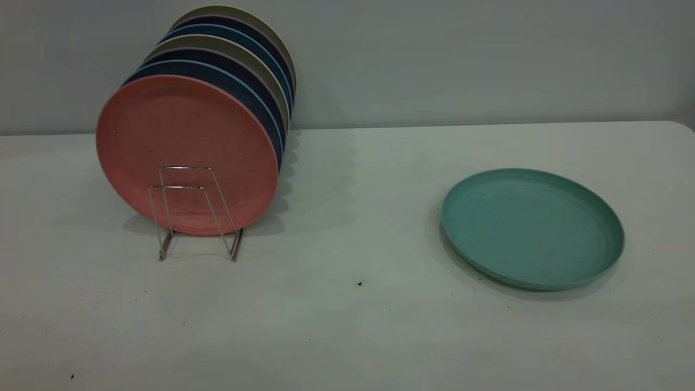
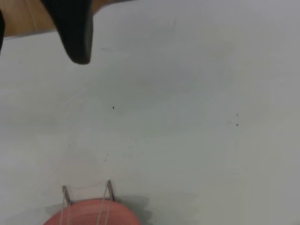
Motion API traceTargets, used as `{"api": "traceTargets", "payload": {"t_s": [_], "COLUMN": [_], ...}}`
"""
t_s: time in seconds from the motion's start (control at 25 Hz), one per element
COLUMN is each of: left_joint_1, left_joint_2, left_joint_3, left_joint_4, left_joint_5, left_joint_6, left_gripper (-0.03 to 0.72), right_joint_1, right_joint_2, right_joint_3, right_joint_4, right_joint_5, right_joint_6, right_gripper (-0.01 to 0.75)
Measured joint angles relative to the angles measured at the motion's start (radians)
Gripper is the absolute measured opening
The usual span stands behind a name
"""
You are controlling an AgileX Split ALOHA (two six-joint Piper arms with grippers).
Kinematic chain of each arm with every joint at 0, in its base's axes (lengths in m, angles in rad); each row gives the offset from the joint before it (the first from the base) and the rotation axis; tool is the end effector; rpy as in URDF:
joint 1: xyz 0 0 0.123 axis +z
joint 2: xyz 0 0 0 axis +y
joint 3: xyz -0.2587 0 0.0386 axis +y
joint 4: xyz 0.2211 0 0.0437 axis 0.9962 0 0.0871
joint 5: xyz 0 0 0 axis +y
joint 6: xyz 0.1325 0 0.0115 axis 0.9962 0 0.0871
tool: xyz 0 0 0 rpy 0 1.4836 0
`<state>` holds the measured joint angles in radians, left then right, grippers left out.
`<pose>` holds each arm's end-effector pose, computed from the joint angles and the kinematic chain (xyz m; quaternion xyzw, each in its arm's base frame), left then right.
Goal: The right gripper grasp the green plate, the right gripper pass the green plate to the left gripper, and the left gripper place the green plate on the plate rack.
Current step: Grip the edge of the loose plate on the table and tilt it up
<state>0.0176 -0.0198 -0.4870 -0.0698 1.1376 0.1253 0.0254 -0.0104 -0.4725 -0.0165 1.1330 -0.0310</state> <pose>0.0264 -0.0080 0.2334 0.0496 0.8690 0.0004 0.4922 0.0289 -0.0013 0.2292 -0.0241 0.8753 -0.0096 0.4828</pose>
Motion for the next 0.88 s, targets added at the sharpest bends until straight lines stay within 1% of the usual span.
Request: {"api": "traceTargets", "payload": {"t_s": [0.08, 0.16, 0.28, 0.36, 0.6, 0.76, 0.88], "left_joint_1": [0.000, 0.000, 0.000, 0.000, 0.000, 0.000, 0.000], "left_joint_2": [0.023, 0.089, 0.241, 0.357, 0.709, 0.911, 1.060], "left_joint_3": [-0.005, -0.023, -0.071, -0.115, -0.290, -0.390, -0.446], "left_joint_4": [0.001, 0.002, -0.020, -0.038, -0.069, -0.075, -0.109], "left_joint_5": [-0.008, -0.043, -0.108, -0.146, -0.278, -0.378, -0.415], "left_joint_6": [-0.021, -0.049, -0.062, -0.029, 0.101, 0.166, 0.194], "left_gripper": [0.421, 0.451, 0.505, 0.530, 0.542, 0.542, 0.542], "right_joint_1": [0.000, 0.000, 0.000, 0.000, 0.000, 0.000, 0.000], "right_joint_2": [0.041, 0.117, 0.267, 0.374, 0.687, 0.872, 1.006], "right_joint_3": [-0.007, -0.021, -0.061, -0.093, -0.180, -0.228, -0.251], "right_joint_4": [0.001, 0.016, 0.057, 0.085, 0.158, 0.251, 0.339], "right_joint_5": [-0.003, -0.027, -0.077, -0.123, -0.299, -0.388, -0.450], "right_joint_6": [-0.001, -0.010, -0.027, -0.046, -0.127, -0.229, -0.322], "right_gripper": [0.511, 0.511, 0.511, 0.511, 0.511, 0.511, 0.511]}}
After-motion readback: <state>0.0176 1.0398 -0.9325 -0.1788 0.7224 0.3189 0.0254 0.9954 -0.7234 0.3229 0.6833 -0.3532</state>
